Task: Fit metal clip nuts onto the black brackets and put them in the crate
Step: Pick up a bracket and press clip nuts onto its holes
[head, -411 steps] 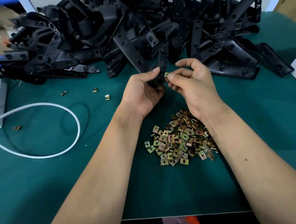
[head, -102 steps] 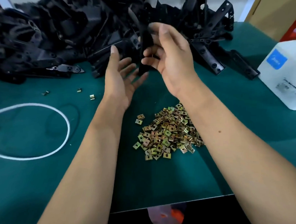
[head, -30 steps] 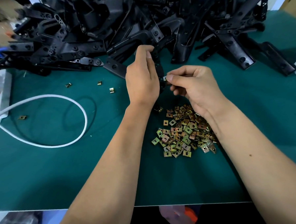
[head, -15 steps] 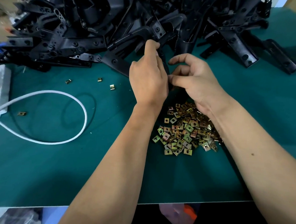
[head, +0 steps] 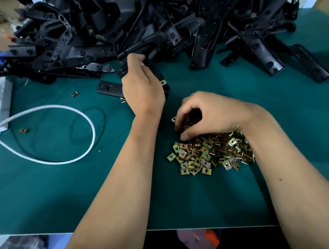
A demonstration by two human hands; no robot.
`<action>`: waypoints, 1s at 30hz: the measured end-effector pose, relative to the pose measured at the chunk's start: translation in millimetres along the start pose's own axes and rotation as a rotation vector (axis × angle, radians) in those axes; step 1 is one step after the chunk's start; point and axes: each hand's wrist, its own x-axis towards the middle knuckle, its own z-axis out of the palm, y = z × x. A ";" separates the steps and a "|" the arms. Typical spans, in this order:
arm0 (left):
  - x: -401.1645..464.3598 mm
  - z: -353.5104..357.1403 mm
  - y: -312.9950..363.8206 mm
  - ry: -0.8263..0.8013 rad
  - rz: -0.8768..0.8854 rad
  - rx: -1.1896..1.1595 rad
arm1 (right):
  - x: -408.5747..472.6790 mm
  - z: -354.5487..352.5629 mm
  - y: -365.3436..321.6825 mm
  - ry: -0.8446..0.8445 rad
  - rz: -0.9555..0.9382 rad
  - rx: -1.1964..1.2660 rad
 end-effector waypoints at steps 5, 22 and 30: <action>-0.3 0.2 0.8 -0.011 0.015 -0.043 | 2.9 2.7 -0.8 -0.027 0.058 -0.065; -15.7 12.9 10.3 -0.386 0.281 -0.289 | 13.8 7.0 10.9 0.942 0.104 0.883; -21.8 15.5 13.7 -0.428 0.315 -0.268 | 15.6 11.0 7.7 0.985 0.182 0.924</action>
